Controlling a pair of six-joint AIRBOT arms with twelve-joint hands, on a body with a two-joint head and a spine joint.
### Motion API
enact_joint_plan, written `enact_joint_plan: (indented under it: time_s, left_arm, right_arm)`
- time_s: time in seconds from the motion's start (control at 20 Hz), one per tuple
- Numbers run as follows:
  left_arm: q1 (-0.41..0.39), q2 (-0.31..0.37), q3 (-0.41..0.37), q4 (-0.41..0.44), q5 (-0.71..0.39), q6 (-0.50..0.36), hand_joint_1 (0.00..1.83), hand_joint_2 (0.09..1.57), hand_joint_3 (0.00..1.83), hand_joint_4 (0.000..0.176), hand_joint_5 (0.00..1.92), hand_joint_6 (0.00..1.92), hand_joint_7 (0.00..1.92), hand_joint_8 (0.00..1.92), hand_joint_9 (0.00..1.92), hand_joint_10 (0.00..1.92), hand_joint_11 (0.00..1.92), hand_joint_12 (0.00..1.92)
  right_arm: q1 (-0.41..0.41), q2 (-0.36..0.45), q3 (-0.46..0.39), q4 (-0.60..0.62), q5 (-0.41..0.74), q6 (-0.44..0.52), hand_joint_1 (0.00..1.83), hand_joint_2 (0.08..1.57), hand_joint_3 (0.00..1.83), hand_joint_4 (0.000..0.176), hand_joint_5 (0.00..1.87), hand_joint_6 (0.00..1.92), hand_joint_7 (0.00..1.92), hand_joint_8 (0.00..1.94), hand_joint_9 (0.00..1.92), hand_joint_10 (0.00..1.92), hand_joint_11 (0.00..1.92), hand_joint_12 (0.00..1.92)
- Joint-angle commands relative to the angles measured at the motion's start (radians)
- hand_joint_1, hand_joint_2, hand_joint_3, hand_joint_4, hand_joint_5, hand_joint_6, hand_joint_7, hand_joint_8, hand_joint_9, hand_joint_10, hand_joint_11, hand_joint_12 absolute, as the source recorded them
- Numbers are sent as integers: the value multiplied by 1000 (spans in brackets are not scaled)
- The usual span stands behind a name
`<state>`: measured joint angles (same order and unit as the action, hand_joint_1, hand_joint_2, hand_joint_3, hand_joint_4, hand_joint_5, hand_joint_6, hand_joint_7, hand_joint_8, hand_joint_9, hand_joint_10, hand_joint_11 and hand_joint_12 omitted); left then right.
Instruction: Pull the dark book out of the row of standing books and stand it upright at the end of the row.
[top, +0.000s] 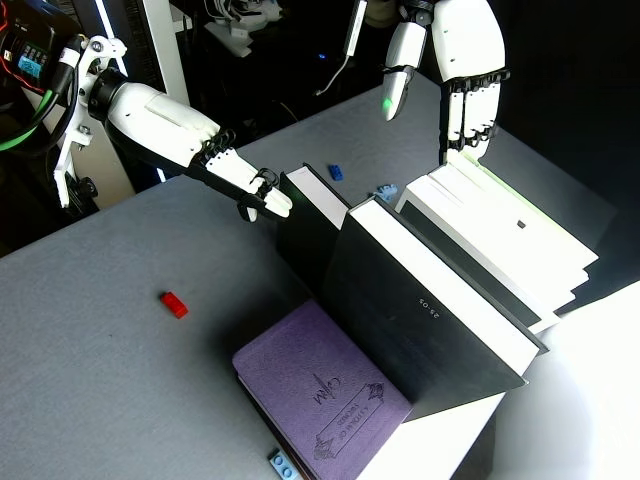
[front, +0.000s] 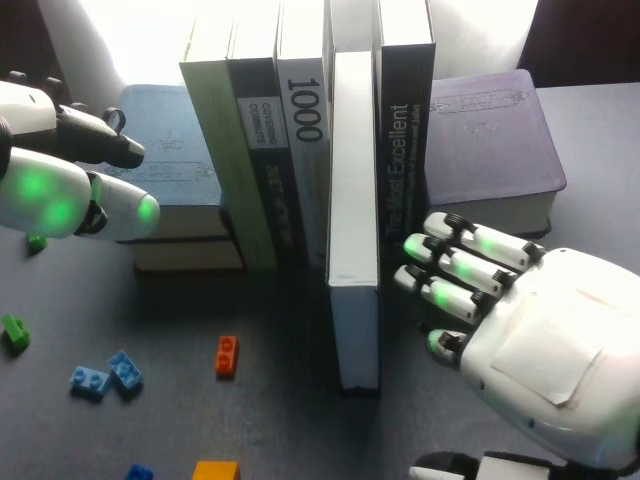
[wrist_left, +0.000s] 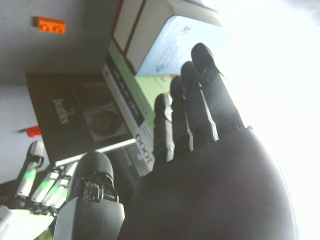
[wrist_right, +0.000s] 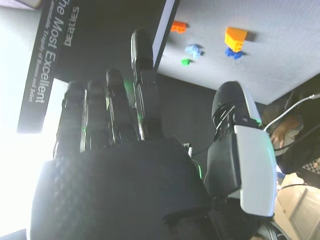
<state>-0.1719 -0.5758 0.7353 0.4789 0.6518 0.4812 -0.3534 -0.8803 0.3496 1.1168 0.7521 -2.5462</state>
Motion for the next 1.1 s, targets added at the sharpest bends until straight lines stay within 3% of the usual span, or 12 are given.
enact_joint_plan:
  time_s: [0.0,0.15,0.45,0.6,0.7,0.75,0.8,0.85,0.9,0.95,1.0,1.05]
  left_arm:
    - [-14,9,2,31,-73,0,4,1267,3,73,230,2,279,5,318,4,395,36]
    - [-14,9,2,31,-73,0,70,1258,0,50,277,13,315,8,347,6,416,40]
    - [-14,9,3,32,-73,0,55,1255,0,62,354,8,420,8,440,9,502,47]
    - [-13,9,0,31,-73,0,94,1252,0,54,391,5,458,4,485,6,547,46]
    - [-12,9,-1,31,-73,1,165,1253,0,33,453,15,522,16,575,24,633,68]
    - [-12,9,-2,31,-73,1,208,1246,0,31,503,9,604,13,658,20,697,84]
    - [-13,9,-2,31,-73,1,222,1249,0,24,540,5,665,8,719,14,738,95]
    - [-13,9,-3,31,-73,1,278,1246,0,7,609,7,759,10,820,17,806,122]
    - [-12,9,-4,31,-73,1,306,1252,0,0,661,6,826,8,893,15,846,140]
    - [-12,9,-4,31,-73,1,330,1259,1,0,735,7,909,10,957,16,887,164]
    - [-12,9,-5,31,-73,1,330,1259,1,0,735,7,909,10,957,16,887,164]
    - [-12,9,-5,31,-73,1,351,1275,0,0,874,3,1033,1,1031,2,809,450]
  right_arm:
    - [12,16,-13,-50,74,-8,0,1144,3,0,599,262,160,15,0,0,0,0]
    - [32,45,-28,2,96,-2,0,1143,2,0,583,256,167,14,0,0,0,0]
    - [42,152,-81,8,155,50,0,1151,5,0,527,236,233,32,64,27,0,0]
    - [50,234,-86,8,141,150,0,1153,5,0,524,240,259,39,108,46,15,7]
    - [47,276,-79,-32,105,180,0,1157,0,0,514,305,442,21,221,136,0,652]
    - [46,300,-76,-61,89,210,0,1161,0,0,525,283,529,17,280,346,0,1108]
    - [46,325,-76,-106,78,257,0,1165,0,0,534,312,620,46,280,755,0,1495]
    - [46,346,-76,-174,77,305,0,1170,1,0,548,392,684,86,265,1051,0,1683]
    - [48,357,-75,-213,79,327,0,1178,2,0,497,668,698,228,261,1235,0,1794]
    - [52,360,-71,-219,72,338,0,1185,2,0,498,994,600,834,299,1493,37,1896]
    - [52,360,-65,-220,60,354,0,1185,2,0,498,994,600,834,299,1493,37,1896]
    - [53,360,-51,-221,28,399,0,1209,6,0,555,1380,627,1370,404,1739,176,1920]
